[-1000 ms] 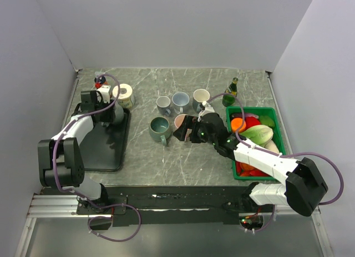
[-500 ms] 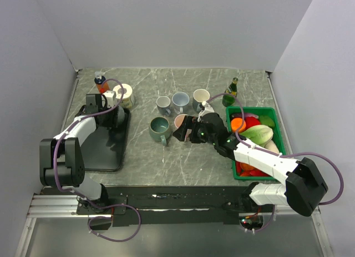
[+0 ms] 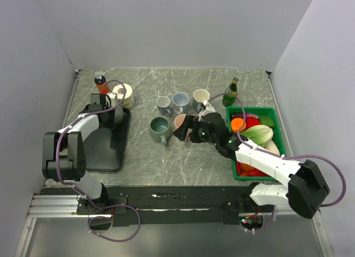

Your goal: Turn the mug right side up

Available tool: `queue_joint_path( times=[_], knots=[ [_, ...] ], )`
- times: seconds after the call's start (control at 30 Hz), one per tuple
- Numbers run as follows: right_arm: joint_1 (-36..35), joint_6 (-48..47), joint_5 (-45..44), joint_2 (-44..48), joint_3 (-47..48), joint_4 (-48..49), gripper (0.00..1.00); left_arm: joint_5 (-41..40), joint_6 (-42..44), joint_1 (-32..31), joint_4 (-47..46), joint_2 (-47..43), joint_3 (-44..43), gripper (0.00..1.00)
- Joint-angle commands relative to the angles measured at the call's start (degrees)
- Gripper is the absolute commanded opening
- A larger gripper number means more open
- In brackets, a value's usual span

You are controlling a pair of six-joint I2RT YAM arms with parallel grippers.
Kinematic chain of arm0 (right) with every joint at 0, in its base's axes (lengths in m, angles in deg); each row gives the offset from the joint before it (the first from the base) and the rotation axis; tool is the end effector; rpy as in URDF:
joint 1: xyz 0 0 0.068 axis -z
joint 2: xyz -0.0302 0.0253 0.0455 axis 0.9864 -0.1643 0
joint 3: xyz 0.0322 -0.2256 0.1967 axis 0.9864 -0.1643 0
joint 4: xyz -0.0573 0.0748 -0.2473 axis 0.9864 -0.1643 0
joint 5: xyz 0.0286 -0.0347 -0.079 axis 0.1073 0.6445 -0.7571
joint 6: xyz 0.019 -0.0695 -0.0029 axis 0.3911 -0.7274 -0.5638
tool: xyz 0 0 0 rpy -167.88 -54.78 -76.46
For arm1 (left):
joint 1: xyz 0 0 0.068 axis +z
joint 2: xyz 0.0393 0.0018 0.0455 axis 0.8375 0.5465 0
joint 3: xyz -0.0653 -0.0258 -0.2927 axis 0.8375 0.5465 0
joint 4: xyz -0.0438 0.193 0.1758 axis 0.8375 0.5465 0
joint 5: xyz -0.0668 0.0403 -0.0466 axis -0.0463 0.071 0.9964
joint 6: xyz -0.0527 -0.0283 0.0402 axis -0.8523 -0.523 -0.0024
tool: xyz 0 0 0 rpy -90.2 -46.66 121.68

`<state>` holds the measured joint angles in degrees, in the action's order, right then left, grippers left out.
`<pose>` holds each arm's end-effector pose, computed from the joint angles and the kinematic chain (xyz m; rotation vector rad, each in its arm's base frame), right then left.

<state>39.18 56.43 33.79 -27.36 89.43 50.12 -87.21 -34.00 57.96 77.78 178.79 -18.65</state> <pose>0.2116 0.1910 0.2684 -0.0413 2.1813 0.9316 0.3423 0.0052 0.1974 0.0826 2.4952 0.0145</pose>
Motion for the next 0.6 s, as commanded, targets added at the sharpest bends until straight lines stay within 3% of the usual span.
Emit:
queue_joint_path(
  times=[0.0,0.03,0.13,0.4,0.57],
  knots=[
    [0.23,0.27,-1.16,2.80,-0.86,1.50,0.96,-2.84,-0.78,-0.73,-0.06,-2.95,-1.62,0.14],
    [0.23,0.27,-1.16,2.89,-0.95,1.42,0.96,-3.12,-1.04,-0.64,-0.06,-3.48,-1.44,0.15],
    [0.23,0.36,-1.25,3.33,-1.13,1.42,0.96,-3.47,-1.83,-0.64,-0.67,-4.54,-0.91,0.01],
    [0.23,0.54,-1.16,4.56,-1.92,1.77,0.96,-4.80,-10.44,-0.73,10.56,-2.86,-8.55,0.01],
    [0.14,0.71,0.25,5.09,-1.57,1.94,0.96,-4.88,-18.08,-2.49,15.57,-12.26,-8.65,0.01]
  ],
)
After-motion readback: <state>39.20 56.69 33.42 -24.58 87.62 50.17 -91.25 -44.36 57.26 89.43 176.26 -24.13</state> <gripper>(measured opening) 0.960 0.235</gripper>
